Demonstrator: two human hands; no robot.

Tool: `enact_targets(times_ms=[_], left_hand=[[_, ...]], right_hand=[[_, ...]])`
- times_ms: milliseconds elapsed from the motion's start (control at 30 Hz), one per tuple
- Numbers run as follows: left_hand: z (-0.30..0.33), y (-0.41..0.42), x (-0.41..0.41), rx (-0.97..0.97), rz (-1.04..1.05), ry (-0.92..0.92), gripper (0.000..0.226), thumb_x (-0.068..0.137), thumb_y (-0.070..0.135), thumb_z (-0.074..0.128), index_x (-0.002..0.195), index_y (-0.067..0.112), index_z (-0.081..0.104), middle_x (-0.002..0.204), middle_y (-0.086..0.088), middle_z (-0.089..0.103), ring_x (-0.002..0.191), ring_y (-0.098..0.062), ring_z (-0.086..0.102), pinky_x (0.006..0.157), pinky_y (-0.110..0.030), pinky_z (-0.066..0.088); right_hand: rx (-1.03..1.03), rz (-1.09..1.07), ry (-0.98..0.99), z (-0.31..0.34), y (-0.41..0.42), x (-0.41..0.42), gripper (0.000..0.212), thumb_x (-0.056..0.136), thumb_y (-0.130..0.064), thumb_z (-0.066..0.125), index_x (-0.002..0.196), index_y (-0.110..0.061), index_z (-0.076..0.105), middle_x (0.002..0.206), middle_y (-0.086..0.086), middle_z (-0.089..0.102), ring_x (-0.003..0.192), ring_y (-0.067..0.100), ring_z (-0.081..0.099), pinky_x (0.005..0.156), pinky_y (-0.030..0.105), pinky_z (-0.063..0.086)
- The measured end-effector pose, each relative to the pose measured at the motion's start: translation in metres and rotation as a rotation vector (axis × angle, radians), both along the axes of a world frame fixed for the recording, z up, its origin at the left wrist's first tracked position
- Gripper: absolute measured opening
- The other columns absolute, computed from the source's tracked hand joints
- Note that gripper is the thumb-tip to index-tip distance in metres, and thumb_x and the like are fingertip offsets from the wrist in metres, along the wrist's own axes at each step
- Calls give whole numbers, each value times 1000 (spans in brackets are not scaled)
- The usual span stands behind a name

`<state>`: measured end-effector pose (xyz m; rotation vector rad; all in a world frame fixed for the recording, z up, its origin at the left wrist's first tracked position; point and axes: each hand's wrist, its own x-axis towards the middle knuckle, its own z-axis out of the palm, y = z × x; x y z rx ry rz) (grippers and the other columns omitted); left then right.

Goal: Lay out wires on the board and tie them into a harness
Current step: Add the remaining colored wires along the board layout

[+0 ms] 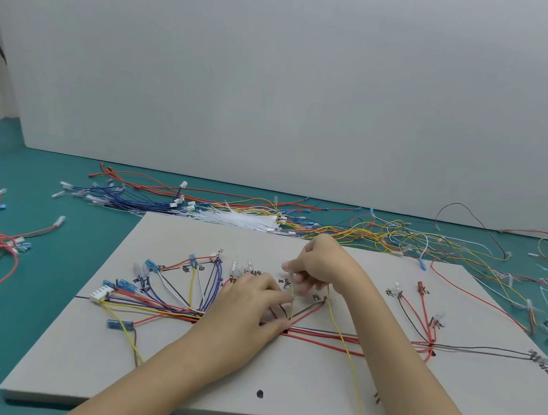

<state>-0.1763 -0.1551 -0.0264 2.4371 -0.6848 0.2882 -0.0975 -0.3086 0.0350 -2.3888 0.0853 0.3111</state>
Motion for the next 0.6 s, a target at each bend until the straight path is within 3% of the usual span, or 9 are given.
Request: enact_targets(times_ms=[200, 433, 600], left_hand=[[-1, -1, -3, 192, -1, -40, 28, 99, 44, 42, 122, 39, 57, 118, 21, 48, 110, -12, 36, 98, -37, 32], [-4, -2, -5, 357, 24, -95, 35, 102, 43, 27, 134, 45, 43, 128, 21, 40, 118, -15, 30, 98, -37, 23], [-3, -1, -5, 391, 40, -119, 35, 102, 43, 24, 135, 44, 39, 129, 16, 38, 119, -17, 30, 99, -39, 24]], right_hand=[[-68, 14, -61, 7, 5, -4, 32, 84, -23, 74, 64, -8, 56, 58, 4, 57, 44, 16, 46, 47, 24, 36], [-123, 58, -32, 12, 3, -15, 25, 87, -19, 71, 68, -8, 59, 63, 4, 67, 43, 12, 55, 45, 23, 37], [-173, 69, -51, 18, 13, -20, 18, 90, -12, 66, 75, -3, 63, 73, 13, 74, 54, 17, 64, 48, 23, 49]])
